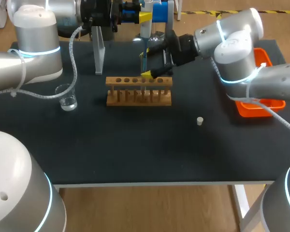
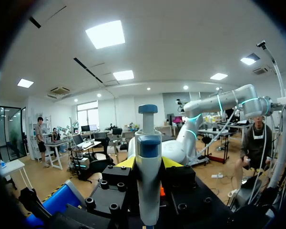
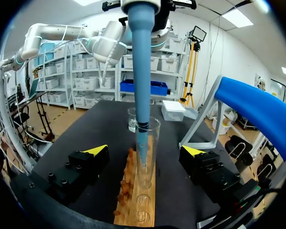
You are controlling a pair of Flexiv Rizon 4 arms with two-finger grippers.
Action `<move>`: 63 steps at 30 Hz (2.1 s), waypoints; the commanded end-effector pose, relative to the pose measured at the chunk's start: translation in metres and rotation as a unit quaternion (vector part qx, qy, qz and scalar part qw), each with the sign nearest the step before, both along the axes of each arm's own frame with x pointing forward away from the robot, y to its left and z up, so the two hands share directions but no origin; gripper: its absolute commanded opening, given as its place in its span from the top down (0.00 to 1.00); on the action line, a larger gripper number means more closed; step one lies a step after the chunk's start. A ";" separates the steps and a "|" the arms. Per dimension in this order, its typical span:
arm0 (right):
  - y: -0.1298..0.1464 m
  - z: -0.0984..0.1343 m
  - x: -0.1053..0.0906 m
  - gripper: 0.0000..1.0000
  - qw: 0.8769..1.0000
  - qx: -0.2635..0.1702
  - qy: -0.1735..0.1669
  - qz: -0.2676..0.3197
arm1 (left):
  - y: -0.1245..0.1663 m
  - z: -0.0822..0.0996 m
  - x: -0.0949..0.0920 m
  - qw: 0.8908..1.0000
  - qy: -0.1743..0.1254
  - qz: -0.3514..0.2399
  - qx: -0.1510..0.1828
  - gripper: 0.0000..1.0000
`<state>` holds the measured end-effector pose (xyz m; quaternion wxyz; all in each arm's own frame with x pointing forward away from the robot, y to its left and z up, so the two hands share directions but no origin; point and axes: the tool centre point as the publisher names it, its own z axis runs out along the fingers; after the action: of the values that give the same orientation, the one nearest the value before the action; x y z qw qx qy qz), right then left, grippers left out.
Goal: Invert the test tube, pick up the pipette, mount the tip to pipette, aspirate from beaker and dispense into the tube, eject the tip, return the pipette, and cap with the stopper.
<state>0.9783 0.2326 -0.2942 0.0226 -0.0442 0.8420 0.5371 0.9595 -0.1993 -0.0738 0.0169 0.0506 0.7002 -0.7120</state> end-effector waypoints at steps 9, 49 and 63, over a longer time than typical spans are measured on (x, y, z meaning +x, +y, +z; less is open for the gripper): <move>0.011 -0.005 -0.004 0.00 1.000 -0.017 -0.006 -0.013 | 0.000 0.001 0.002 1.000 0.000 -0.003 0.001 1.00; 0.020 -0.008 -0.009 0.00 0.999 -0.027 -0.011 -0.045 | 0.000 0.001 0.002 1.000 0.000 -0.003 0.001 1.00; 0.020 -0.008 -0.009 0.00 0.999 -0.027 -0.011 -0.045 | -0.001 0.003 0.001 1.000 -0.001 -0.004 0.003 1.00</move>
<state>0.9695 0.2537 -0.3035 0.0558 -0.0130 0.8561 0.5136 0.9589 -0.1999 -0.0730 0.0170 0.0521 0.7005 -0.7115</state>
